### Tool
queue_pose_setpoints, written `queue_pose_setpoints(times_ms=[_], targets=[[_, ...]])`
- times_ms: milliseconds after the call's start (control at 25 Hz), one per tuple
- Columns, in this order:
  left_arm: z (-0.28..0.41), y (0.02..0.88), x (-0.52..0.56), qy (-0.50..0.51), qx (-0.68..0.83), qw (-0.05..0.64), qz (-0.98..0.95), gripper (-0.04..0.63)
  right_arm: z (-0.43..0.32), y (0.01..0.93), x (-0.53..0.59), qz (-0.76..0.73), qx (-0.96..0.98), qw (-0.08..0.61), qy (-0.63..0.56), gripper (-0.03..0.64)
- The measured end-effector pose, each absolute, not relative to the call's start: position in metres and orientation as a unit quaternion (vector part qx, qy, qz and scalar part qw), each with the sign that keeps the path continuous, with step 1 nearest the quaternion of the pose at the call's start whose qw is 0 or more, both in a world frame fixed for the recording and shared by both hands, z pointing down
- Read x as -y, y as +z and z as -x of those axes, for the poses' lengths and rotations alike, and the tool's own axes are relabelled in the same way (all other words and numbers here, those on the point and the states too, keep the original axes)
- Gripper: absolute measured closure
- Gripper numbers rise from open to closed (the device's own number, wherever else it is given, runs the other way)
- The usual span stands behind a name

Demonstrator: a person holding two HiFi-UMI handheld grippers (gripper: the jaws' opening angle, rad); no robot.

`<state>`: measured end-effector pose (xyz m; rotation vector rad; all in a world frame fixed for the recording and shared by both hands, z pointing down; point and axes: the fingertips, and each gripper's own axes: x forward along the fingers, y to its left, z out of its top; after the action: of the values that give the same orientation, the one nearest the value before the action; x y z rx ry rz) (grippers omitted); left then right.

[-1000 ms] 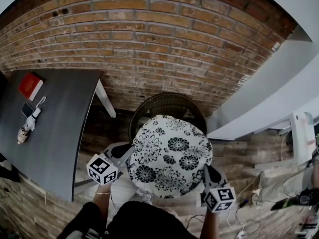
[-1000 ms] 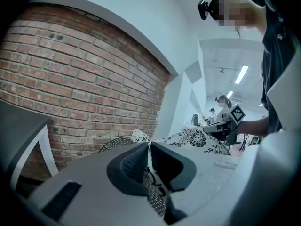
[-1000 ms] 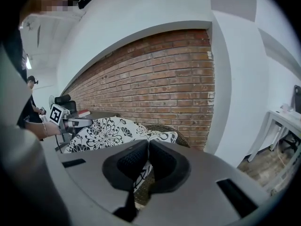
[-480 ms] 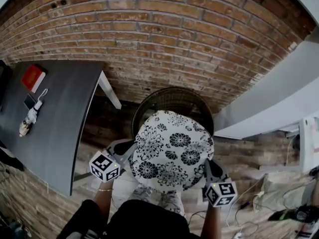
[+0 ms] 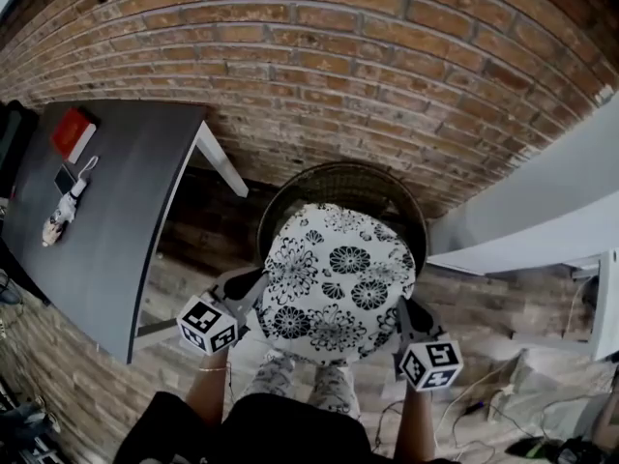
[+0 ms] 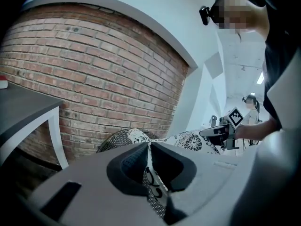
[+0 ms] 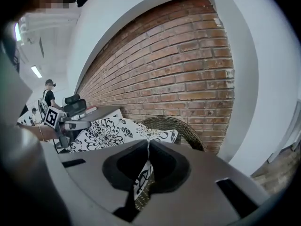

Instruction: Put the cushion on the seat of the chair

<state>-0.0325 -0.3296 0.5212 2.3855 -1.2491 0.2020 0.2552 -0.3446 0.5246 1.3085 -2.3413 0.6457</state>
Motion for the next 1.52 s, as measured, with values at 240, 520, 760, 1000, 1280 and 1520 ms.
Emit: queue_pose_setpoints(times_ms=[240, 520, 760, 1000, 1280, 1520], targets=[[0.033, 0.547, 0.336, 0.074, 0.472, 0.229, -0.848, 0.575, -0.262, 0.551, 0.36, -0.454, 0.835, 0.197, 0.242, 0.606], [0.036, 0.578, 0.338, 0.082, 0.487, 0.245, -0.834, 0.575, -0.259, 0.581, 0.37, -0.44, 0.837, 0.203, 0.253, 0.606], [0.04, 0.604, 0.341, 0.083, 0.496, 0.265, -0.823, 0.575, -0.253, 0.605, 0.376, -0.432, 0.838, 0.207, 0.259, 0.606], [0.039, 0.629, 0.34, 0.083, 0.499, 0.283, -0.815, 0.575, -0.252, 0.627, 0.379, -0.428, 0.837, 0.215, 0.264, 0.606], [0.039, 0.657, 0.341, 0.089, 0.503, 0.293, -0.808, 0.575, -0.25, 0.654, 0.384, -0.425, 0.833, 0.228, 0.271, 0.606], [0.036, 0.673, 0.342, 0.085, 0.505, 0.305, -0.803, 0.575, -0.25, 0.672, 0.385, -0.417, 0.831, 0.242, 0.277, 0.606]])
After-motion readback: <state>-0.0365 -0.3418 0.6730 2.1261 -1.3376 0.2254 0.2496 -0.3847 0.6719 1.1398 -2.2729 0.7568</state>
